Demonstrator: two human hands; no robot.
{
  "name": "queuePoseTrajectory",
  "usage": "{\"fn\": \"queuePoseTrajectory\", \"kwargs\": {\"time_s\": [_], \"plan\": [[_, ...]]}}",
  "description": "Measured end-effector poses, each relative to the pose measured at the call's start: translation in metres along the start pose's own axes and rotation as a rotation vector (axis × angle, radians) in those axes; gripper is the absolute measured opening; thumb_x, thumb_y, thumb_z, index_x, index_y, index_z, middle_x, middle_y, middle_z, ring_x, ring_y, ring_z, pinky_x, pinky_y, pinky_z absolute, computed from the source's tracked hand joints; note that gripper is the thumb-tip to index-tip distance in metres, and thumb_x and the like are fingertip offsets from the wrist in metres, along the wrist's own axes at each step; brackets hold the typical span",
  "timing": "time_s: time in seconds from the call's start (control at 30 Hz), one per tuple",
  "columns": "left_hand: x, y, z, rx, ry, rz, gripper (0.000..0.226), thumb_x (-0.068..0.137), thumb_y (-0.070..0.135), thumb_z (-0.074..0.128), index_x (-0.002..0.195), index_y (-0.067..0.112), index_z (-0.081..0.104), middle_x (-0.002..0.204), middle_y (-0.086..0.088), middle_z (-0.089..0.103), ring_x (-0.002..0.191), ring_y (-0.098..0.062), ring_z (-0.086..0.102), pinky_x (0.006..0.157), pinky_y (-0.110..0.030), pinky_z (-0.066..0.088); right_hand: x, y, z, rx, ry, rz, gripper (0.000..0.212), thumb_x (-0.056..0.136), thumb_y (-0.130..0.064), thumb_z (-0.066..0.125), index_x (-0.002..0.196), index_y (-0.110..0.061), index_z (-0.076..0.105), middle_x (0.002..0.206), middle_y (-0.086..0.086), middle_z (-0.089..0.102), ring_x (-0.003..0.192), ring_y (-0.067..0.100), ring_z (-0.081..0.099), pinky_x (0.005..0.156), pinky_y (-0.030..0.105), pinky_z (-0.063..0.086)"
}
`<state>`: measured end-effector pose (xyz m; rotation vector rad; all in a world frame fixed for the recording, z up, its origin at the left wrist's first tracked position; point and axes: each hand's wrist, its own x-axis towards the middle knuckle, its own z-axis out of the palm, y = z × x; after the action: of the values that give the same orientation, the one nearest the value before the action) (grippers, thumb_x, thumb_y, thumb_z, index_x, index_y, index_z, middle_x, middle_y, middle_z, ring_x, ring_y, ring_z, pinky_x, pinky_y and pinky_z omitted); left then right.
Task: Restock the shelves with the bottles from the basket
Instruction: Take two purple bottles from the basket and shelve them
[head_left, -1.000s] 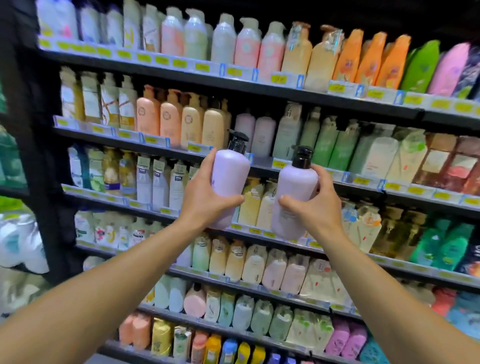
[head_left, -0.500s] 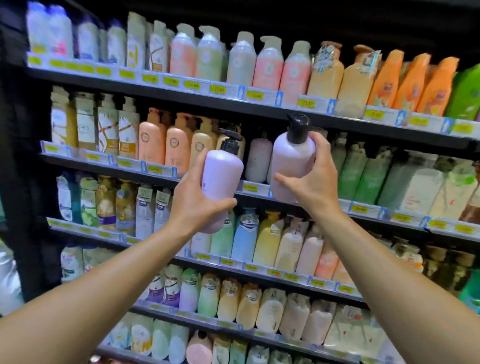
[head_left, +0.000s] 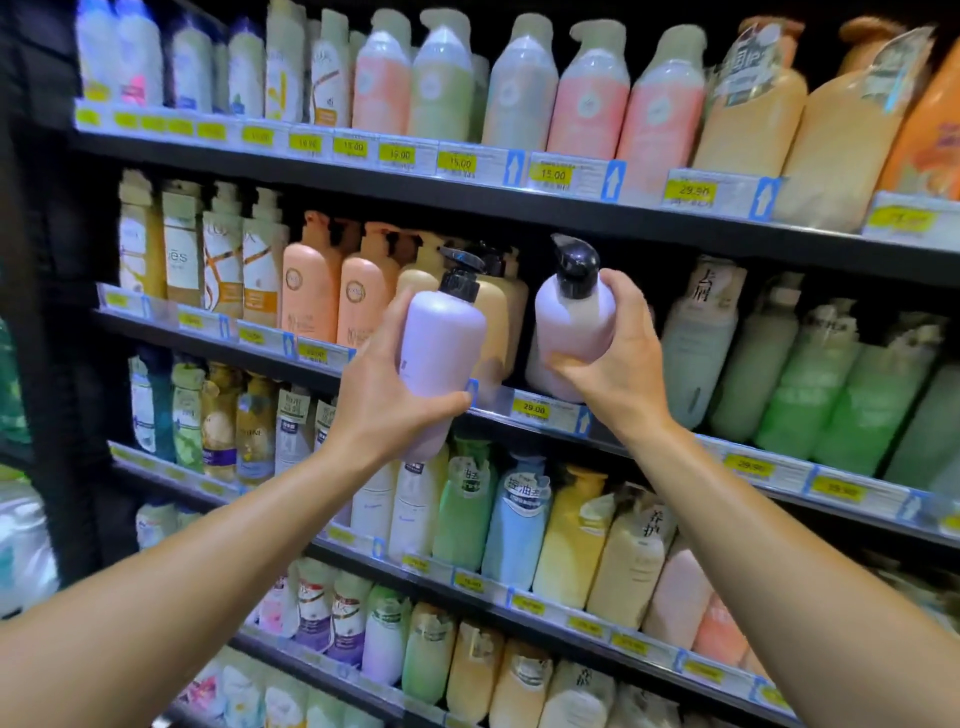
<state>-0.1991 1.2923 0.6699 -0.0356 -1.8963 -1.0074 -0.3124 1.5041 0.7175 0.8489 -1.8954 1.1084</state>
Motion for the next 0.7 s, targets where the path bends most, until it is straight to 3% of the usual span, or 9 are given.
{"fn": "queuePoseTrajectory", "kwargs": {"time_s": [0.13,0.23,0.37,0.53,0.63,0.7], "plan": [[0.008,-0.005,0.011,0.015,0.005,0.05,0.101,0.056,0.042,0.082,0.139,0.059,0.027,0.111,0.03,0.052,0.094,-0.01,0.057,0.076,-0.029,0.053,0.005,0.012,0.014,-0.005,-0.013,0.064,0.096,0.057,-0.025,0.09,0.14,-0.026,0.041,0.131,-0.002,0.053,0.114,0.012,0.049,0.088,0.011,0.031],[0.014,-0.007,0.019,0.024,0.007,0.077,0.101,0.058,0.035,0.086,0.142,0.048,0.032,0.119,0.017,0.056,0.097,-0.016,0.057,0.079,-0.038,0.054,0.007,0.018,0.023,-0.035,-0.016,0.124,0.096,0.057,-0.03,0.089,0.139,-0.025,0.039,0.13,0.0,0.053,0.114,0.017,0.05,0.088,0.016,0.033],[0.02,-0.013,0.029,0.023,0.006,0.043,0.105,0.059,0.03,0.089,0.146,0.042,0.032,0.128,0.006,0.057,0.103,-0.021,0.058,0.086,-0.04,0.053,0.016,0.027,0.031,-0.042,0.014,0.317,0.096,0.061,-0.04,0.088,0.139,-0.017,0.037,0.131,0.006,0.053,0.119,0.023,0.051,0.083,0.021,0.033],[0.026,-0.019,0.034,0.008,0.002,0.025,0.106,0.06,0.031,0.089,0.148,0.039,0.031,0.13,0.004,0.056,0.107,-0.023,0.057,0.088,-0.044,0.052,0.027,0.035,0.029,-0.07,-0.153,0.379,0.095,0.069,-0.049,0.083,0.141,-0.013,0.033,0.123,0.001,0.049,0.114,0.021,0.049,0.082,0.029,0.038],[0.027,-0.023,0.035,0.007,0.013,0.025,0.105,0.059,0.032,0.088,0.146,0.042,0.031,0.126,0.007,0.057,0.103,-0.021,0.057,0.086,-0.043,0.053,0.027,0.041,0.019,0.012,-0.241,0.378,0.1,0.074,-0.039,0.08,0.152,-0.023,0.02,0.128,-0.005,0.041,0.111,0.012,0.045,0.085,0.023,0.038],[0.027,-0.024,0.035,-0.004,0.014,0.022,0.103,0.058,0.034,0.087,0.144,0.046,0.032,0.123,0.009,0.057,0.1,-0.018,0.057,0.083,-0.041,0.054,0.029,0.043,0.012,0.068,-0.255,0.386,0.095,0.078,-0.027,0.074,0.154,-0.028,0.017,0.133,-0.008,0.041,0.111,0.009,0.046,0.076,0.011,0.037]]}}
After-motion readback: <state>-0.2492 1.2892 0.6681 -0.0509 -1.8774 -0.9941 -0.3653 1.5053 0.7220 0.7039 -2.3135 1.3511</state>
